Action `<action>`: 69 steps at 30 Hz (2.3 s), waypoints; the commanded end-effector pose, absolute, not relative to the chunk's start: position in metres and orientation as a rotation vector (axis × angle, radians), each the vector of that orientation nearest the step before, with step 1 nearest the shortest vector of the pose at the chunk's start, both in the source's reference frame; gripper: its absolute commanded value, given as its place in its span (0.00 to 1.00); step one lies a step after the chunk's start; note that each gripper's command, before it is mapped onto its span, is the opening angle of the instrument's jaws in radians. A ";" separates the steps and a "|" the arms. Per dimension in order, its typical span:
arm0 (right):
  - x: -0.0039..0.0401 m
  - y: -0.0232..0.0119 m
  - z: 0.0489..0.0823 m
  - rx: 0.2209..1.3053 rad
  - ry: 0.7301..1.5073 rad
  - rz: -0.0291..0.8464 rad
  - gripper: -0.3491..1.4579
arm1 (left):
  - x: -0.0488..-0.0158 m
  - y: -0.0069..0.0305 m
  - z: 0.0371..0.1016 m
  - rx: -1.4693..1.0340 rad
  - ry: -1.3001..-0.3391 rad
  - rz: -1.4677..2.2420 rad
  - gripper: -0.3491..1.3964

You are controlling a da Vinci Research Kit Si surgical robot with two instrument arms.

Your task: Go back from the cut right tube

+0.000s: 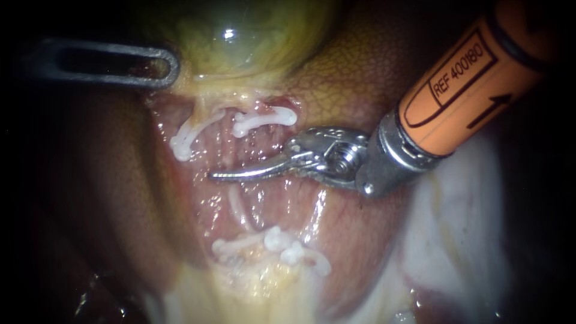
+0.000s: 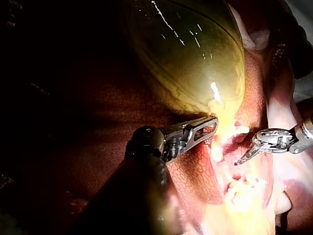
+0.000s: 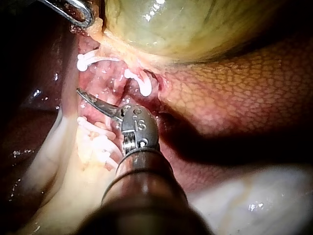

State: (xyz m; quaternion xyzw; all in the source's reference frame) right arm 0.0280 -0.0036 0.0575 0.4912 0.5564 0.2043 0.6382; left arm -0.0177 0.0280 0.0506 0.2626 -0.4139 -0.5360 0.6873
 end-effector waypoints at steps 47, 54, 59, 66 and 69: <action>0.0155 -0.0042 0.0517 0.240 0.769 0.207 0.98 | -0.0174 0.0280 0.0506 0.577 -0.929 -1.206 0.00; 0.0154 -0.0045 0.0510 0.239 0.723 0.235 0.98 | -0.0178 0.0279 0.0508 0.575 -0.929 -1.207 0.00; 0.0154 -0.0047 0.0507 0.242 0.720 0.241 0.98 | -0.0189 0.0278 0.0515 0.567 -0.930 -1.211 0.00; 0.0149 -0.0047 0.0503 0.247 0.723 0.238 0.98 | -0.0212 0.0278 0.0535 0.560 -0.933 -1.211 0.00; 0.0146 -0.0046 0.0502 0.249 0.723 0.237 0.98 | -0.0220 0.0278 0.0544 0.562 -0.935 -1.208 0.00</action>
